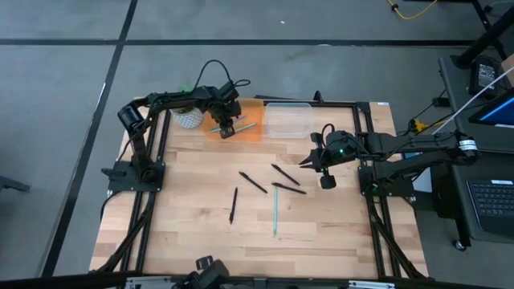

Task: Sort pens & pencils
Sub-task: Put the light blue pencil into the orange bin

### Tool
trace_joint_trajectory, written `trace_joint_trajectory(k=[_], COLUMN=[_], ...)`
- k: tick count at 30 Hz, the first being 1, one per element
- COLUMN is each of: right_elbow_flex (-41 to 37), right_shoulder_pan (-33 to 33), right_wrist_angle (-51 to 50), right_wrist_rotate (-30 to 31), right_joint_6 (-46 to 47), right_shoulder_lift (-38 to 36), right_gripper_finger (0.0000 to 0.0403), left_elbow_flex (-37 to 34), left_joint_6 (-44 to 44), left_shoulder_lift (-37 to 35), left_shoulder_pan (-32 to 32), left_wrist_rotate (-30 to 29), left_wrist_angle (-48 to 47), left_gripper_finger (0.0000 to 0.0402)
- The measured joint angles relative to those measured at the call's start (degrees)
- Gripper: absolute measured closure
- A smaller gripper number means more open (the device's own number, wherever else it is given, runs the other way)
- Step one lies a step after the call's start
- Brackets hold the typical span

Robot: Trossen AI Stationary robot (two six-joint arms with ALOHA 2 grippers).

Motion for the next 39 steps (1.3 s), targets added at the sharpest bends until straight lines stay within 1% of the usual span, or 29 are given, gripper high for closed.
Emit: trace_joint_trajectory(k=[6, 9, 14, 17, 20, 23, 26, 30, 32, 36, 39], right_elbow_flex=[0.00, 0.00, 0.00, 0.00, 0.00, 0.00, 0.00, 0.00, 0.00, 0.00, 0.00], right_shoulder_pan=[0.00, 0.00, 0.00, 0.00, 0.00, 0.00, 0.00, 0.00, 0.00, 0.00, 0.00], right_wrist_angle=[-0.03, -0.07, -0.16, -0.19, -0.21, -0.21, -0.21, -0.21, -0.22, -0.38, -0.51], right_wrist_rotate=[0.00, 0.00, 0.00, 0.00, 0.02, 0.02, 0.02, 0.02, 0.02, 0.03, 0.02], right_joint_6=[0.00, 0.00, 0.00, 0.00, 0.00, 0.00, 0.13, 0.17, 0.19, 0.20, 0.22], right_shoulder_lift=[0.00, 0.00, 0.00, 0.00, 0.00, 0.00, 0.00, 0.00, 0.00, 0.00, 0.00], right_gripper_finger=[0.0363, 0.0363, 0.0363, 0.0363, 0.0363, 0.0363, 0.0363, 0.0363, 0.0363, 0.0363, 0.0363], left_elbow_flex=[0.00, 0.00, 0.00, 0.00, 0.01, 1.63, 5.36, 11.40, 13.24, 13.55, 12.67], left_joint_6=[-0.37, -0.44, -0.50, -0.50, -0.50, -0.52, -0.77, -4.59, -4.68, -4.63, -4.66], left_shoulder_lift=[0.00, 0.00, 0.00, -0.02, -0.02, -0.02, -0.02, -0.09, -0.27, -2.47, -5.42], left_shoulder_pan=[-0.11, -0.13, -0.13, -0.13, -0.13, -0.11, -0.13, -0.70, -1.25, -2.83, -4.37], left_wrist_rotate=[-0.02, -0.08, -2.58, -2.67, -2.67, -2.69, -2.12, 0.98, 4.13, 12.59, 15.96], left_wrist_angle=[-0.04, 0.10, 1.52, 1.84, 1.83, -0.51, -4.68, -11.05, -13.14, -9.82, -7.26], left_gripper_finger=[0.0388, 0.0381, 0.0350, 0.0331, 0.0322, 0.0321, 0.0325, 0.0326, 0.0326, 0.0326, 0.0326])
